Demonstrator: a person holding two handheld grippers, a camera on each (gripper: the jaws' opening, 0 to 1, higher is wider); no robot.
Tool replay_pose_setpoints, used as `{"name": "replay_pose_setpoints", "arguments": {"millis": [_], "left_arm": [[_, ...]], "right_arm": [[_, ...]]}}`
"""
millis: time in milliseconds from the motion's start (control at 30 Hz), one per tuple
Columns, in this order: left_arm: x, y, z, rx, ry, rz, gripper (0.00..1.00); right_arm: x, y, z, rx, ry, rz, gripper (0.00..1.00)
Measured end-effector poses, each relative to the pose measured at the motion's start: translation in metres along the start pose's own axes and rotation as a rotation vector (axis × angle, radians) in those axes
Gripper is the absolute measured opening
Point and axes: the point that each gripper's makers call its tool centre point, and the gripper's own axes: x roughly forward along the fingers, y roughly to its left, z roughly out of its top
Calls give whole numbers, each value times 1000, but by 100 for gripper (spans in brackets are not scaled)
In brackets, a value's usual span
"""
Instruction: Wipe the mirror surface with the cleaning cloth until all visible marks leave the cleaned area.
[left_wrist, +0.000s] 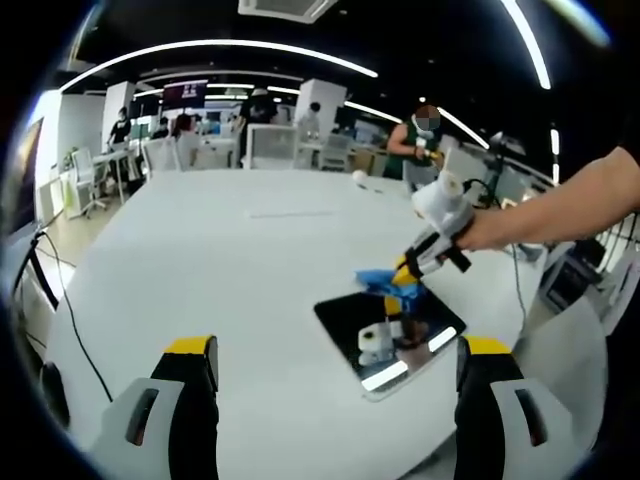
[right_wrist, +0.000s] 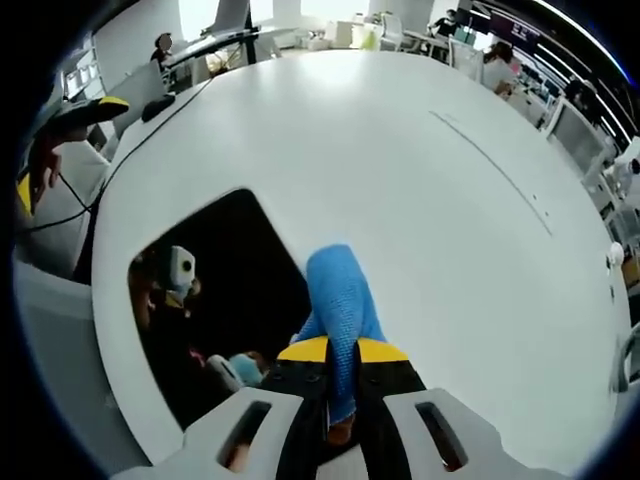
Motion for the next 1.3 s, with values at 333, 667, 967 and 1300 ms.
{"name": "replay_pose_setpoints", "arguments": {"millis": [333, 667, 967, 1300], "left_arm": [[-1, -1, 2, 2, -5, 2, 100], [0, -4, 1, 9, -3, -5, 100], [-1, -5, 5, 28, -5, -15, 100], [-4, -5, 8, 46, -1, -22, 100]], "right_arm": [[0, 0, -1, 19, 9, -29, 3], [-5, 11, -10, 66, -7, -53, 3], [-9, 23, -17, 84, -3, -54, 3], [-14, 34, -25, 96, -16, -56, 3]]}}
